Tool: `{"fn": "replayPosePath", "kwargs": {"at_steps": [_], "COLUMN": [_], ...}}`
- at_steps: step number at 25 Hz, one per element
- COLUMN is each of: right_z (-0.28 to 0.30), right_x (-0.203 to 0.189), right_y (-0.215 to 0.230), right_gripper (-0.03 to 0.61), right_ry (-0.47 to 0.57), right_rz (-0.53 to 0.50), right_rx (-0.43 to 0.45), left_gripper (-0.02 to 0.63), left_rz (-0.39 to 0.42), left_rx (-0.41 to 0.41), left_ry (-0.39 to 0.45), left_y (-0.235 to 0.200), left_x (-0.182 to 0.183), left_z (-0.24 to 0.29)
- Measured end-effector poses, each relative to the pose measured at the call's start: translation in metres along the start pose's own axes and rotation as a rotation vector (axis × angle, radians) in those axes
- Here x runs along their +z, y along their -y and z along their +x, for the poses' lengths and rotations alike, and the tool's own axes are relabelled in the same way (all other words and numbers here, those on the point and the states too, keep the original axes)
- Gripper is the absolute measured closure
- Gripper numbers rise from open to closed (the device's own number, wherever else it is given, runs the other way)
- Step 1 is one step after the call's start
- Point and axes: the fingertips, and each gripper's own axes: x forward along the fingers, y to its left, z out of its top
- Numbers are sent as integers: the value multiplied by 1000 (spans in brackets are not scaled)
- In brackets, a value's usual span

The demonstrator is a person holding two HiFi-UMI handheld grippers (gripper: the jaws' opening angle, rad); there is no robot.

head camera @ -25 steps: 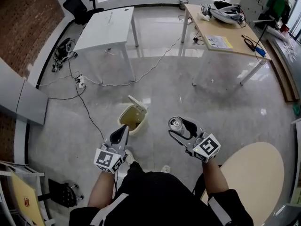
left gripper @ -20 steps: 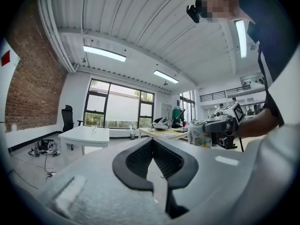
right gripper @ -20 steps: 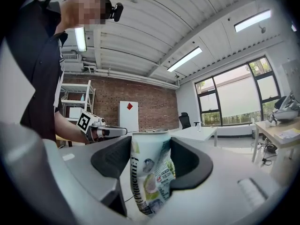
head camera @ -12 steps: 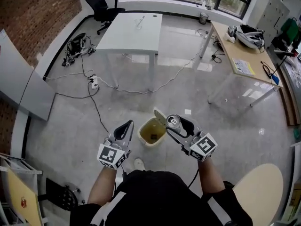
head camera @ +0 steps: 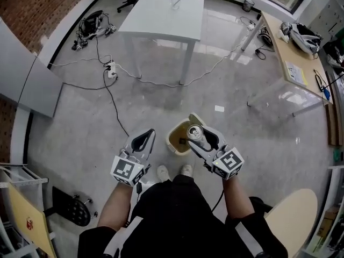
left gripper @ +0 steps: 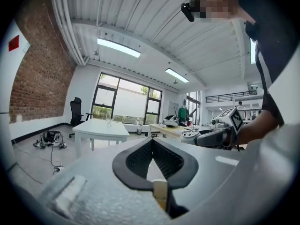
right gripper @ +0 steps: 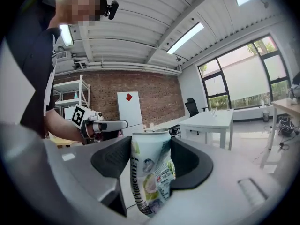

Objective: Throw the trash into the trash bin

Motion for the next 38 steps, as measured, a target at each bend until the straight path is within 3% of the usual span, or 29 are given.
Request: {"fn": "replayPosePath", "kwargs": {"at_steps": [3, 7, 14, 25, 35, 38], "right_z": [12, 22, 37, 63, 94, 99], "right_x": [-47, -102, -186, -303, -353, -358], "right_y": [11, 24, 46, 89, 97, 95], "right_gripper": [311, 311, 311, 311, 307, 230], "right_ry": [-82, -138, -253, -434, -561, -582], "right_rz": [36, 180, 246, 361, 329, 333], "right_rx": [-22, -52, -100, -256, -240, -221], "left_gripper": [609, 609, 609, 609, 609, 609], "left_rz": [-68, -141, -174, -175, -189, -195], "left_rx": [15, 48, 94, 83, 106, 100], "left_ry": [-55, -148, -263, -368, -428, -433], "left_y": [-7, -11, -27, -19, -26, -24], "left_x": [-33, -80, -144, -186, -207, -208], "left_z": [-1, -10, 1, 11, -1, -2]}}
